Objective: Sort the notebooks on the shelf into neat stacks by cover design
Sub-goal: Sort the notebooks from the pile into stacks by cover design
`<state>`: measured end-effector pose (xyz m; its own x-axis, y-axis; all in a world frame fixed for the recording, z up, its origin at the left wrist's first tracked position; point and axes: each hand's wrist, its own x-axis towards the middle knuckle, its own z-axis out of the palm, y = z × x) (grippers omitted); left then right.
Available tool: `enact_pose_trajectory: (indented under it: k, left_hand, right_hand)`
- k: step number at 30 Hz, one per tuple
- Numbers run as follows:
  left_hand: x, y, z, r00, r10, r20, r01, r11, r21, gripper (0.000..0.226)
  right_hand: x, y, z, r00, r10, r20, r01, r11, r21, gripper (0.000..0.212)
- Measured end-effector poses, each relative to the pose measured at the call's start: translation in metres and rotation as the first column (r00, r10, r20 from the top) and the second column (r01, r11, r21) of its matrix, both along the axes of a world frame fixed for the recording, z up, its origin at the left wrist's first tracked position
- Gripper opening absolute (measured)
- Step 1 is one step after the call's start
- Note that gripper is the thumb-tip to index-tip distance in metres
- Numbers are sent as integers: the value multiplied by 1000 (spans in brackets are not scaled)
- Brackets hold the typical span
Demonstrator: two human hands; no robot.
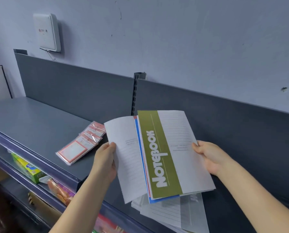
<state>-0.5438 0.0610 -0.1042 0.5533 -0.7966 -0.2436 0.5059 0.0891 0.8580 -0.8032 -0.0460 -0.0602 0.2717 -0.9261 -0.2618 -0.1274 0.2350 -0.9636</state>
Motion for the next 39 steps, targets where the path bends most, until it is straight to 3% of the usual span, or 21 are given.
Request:
enact_pose_trajectory:
  k: [4, 7, 12, 16, 19, 21, 25, 28, 30, 33, 36, 39]
  left_hand:
    - [17, -4, 1, 970, 194, -146, -214, 967, -139, 21]
    - [8, -7, 0, 930, 215, -297, -276, 944, -183, 31]
    - [-46, -13, -35, 930, 144, -338, -146, 989, 19, 32]
    - [-64, -1, -64, 967, 85, -239, -51, 989, 142, 49]
    - [-56, 11, -70, 979, 9, -202, 27, 984, 174, 34]
    - [-45, 15, -67, 981, 3, -196, 40, 976, 215, 15]
    - [-20, 22, -56, 987, -8, -160, 44, 974, 223, 24]
    - [-1, 24, -53, 986, -165, 21, 152, 944, 293, 26]
    - [10, 26, -52, 965, -217, 146, 160, 932, 325, 22]
    - [15, 29, -47, 918, -285, 275, 170, 911, 375, 33]
    - [13, 34, -43, 940, -313, 138, 240, 891, 384, 44]
    - [3, 44, -33, 891, -452, -35, 438, 838, 324, 26]
  right_hand:
    - [-15, -2, 5, 997, -78, 15, 78, 997, 25, 20]
    - [-18, 3, -4, 992, -117, 41, 112, 988, 109, 20]
    - [-15, 20, -32, 989, -145, 34, 137, 975, 173, 16]
    - [-45, 21, -52, 969, -152, -194, 161, 986, 34, 17]
    - [-72, 21, -63, 932, -99, -349, 128, 990, 59, 18]
    - [-85, 20, -71, 926, -81, -369, 135, 983, 123, 21]
    - [-91, 22, -81, 936, -81, -342, 144, 976, 164, 22]
    - [-88, 22, -84, 932, -96, -349, 157, 976, 149, 21]
    - [-86, 21, -84, 924, -102, -369, 158, 980, 125, 21]
    - [-83, 21, -76, 908, -85, -410, 127, 989, 75, 20]
    - [-84, 19, -63, 907, -78, -414, 91, 996, 11, 20]
    - [-89, 18, -50, 916, -103, -387, 86, 994, -62, 21]
